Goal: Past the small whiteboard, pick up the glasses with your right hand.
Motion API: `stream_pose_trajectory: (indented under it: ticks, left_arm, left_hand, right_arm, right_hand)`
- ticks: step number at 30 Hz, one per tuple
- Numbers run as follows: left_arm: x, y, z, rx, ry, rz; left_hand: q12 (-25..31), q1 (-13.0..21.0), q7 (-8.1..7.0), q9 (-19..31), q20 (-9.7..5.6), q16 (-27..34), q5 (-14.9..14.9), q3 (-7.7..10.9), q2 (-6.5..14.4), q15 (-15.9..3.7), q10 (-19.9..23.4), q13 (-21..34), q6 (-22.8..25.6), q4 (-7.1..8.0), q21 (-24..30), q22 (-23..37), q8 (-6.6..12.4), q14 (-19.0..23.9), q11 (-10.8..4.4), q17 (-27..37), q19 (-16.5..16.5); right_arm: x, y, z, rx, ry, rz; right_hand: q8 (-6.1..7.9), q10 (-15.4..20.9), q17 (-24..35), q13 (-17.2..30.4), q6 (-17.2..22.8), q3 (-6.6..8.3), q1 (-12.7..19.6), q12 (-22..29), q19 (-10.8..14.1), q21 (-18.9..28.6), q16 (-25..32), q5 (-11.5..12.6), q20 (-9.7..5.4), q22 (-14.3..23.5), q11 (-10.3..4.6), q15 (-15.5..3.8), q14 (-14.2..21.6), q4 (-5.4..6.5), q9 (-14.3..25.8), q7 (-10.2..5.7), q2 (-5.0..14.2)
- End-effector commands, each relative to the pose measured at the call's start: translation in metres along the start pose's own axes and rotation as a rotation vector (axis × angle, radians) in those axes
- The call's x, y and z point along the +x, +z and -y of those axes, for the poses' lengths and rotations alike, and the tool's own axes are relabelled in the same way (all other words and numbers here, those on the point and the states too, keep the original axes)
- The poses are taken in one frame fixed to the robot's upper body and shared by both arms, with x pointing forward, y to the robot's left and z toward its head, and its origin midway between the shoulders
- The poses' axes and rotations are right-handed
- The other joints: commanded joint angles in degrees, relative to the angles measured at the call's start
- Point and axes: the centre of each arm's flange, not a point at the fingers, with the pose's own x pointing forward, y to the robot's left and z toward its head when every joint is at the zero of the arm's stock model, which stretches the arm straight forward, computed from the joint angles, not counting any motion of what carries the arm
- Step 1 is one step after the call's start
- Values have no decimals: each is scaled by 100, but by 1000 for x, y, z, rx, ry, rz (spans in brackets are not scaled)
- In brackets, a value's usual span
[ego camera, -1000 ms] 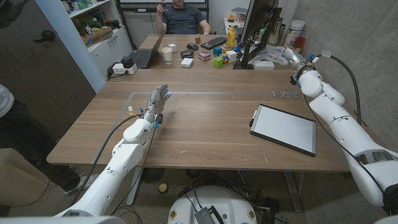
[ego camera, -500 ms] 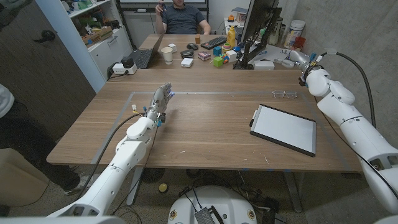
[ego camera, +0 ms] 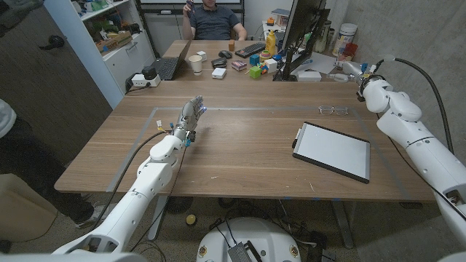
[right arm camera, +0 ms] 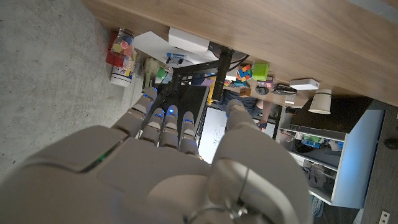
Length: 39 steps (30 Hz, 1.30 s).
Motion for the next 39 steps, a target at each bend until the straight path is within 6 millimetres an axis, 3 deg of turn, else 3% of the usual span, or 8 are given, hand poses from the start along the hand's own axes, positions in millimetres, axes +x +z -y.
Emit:
stream_pose_trajectory:
  ticks: [1,17,24,39]
  left_arm:
    - [-5,2,-1,1,6,7]
    - [-5,1,-3,1,8,10]
    - [-4,-5,-2,-21,1,8]
    - [0,-2,-3,-9,-7,7]
  left_hand:
    - [10,-66,40,21,40,9,-10,32,525,14,-46,27,-24,-7,-11,29,31,-63,-10,20,-14]
    - [14,-92,46,21,42,14,-13,15,504,16,-40,27,-20,-1,-25,30,34,-57,-6,23,-8]
    - [13,-113,42,21,37,15,-16,-5,478,13,-42,28,-20,2,-35,31,34,-60,-9,26,-11]
    - [13,-150,48,22,61,15,-15,-34,471,20,-44,28,-19,10,-56,33,35,-65,-1,29,-20]
  right_arm:
    - [10,14,0,-147,60,3]
    - [23,19,-9,-279,140,-44]
    - [29,8,-14,-312,208,-106]
    - [38,-3,-29,-365,274,-184]
  right_hand:
    - [-15,-10,-8,29,-9,18,75,-20,9,6,2,35,-9,10,1,-4,-24,-62,32,1,-1]
    - [0,-117,-11,27,-85,243,509,-29,16,5,3,26,-15,-4,-121,-43,-48,-296,31,-51,58]
    - [23,-104,-1,28,-41,136,428,-9,20,5,12,-28,-15,-4,-77,-31,-48,-264,28,-53,-182]
    - [47,-72,-5,28,13,128,509,11,68,19,24,-21,-32,-7,-107,-63,-14,-296,27,-41,-312]
